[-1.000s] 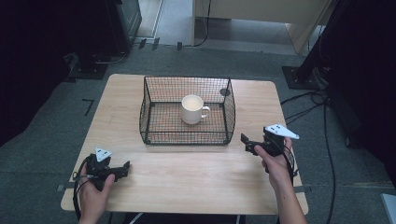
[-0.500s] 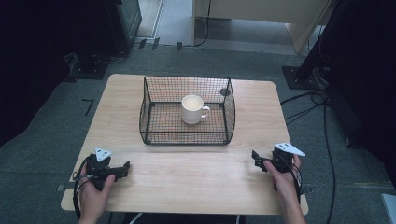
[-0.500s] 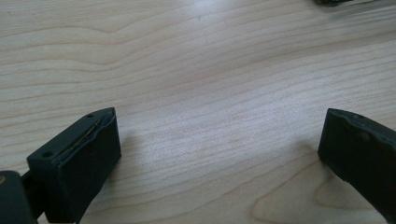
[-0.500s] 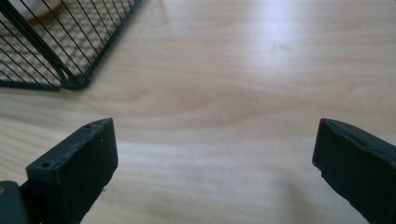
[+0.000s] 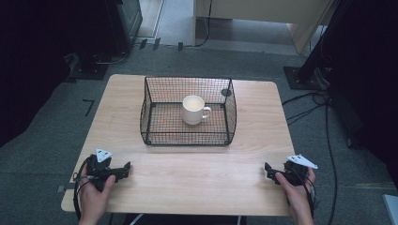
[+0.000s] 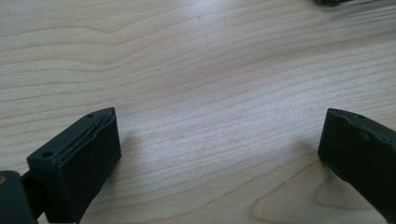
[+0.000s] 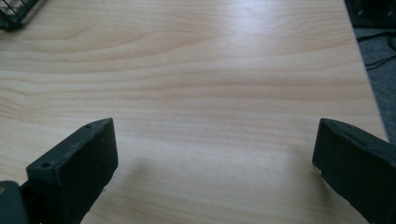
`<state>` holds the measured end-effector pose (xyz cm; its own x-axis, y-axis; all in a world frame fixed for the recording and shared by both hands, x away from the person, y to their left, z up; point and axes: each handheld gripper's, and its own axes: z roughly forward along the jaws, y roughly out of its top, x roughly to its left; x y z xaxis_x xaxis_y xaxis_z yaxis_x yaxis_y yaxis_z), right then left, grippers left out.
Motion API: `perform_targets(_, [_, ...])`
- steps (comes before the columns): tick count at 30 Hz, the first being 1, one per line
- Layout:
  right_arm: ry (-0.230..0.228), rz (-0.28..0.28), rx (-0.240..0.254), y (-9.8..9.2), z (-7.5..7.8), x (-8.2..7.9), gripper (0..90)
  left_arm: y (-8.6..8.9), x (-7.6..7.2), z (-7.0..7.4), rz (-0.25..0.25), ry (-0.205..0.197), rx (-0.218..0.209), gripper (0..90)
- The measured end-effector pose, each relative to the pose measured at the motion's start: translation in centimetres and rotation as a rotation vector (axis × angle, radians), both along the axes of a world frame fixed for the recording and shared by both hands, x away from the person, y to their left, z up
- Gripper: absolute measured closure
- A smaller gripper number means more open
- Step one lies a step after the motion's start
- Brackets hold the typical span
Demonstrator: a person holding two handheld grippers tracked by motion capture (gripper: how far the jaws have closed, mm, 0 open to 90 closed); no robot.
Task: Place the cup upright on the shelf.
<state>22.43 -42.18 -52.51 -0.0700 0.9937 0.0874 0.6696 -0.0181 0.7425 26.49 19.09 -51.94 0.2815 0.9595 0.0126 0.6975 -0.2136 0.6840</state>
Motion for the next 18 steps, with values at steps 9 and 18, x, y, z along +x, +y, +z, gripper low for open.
perform_targets(9, [0.043, -0.010, -0.068, -0.6, -0.2, -1.2, 0.2, 0.0, 0.0, 0.0, 0.000, 0.000, 0.000, 0.0])
perform_targets(18, [0.043, -0.009, -0.067, -0.6, -0.2, -1.3, 0.1, 0.0, 0.0, 0.0, 0.000, -0.001, 0.000, 0.0])
